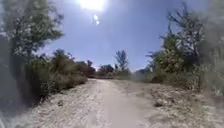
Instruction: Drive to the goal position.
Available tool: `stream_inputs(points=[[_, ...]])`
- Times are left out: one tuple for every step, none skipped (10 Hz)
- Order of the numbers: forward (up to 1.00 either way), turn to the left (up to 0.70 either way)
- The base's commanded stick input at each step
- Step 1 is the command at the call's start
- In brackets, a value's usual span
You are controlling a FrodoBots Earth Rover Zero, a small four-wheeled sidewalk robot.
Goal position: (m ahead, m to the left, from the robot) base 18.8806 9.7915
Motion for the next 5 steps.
stream_inputs(points=[[0.44, 0.02], [0.44, 0.02], [0.44, 0.02], [0.44, 0.02], [0.44, 0.02]])
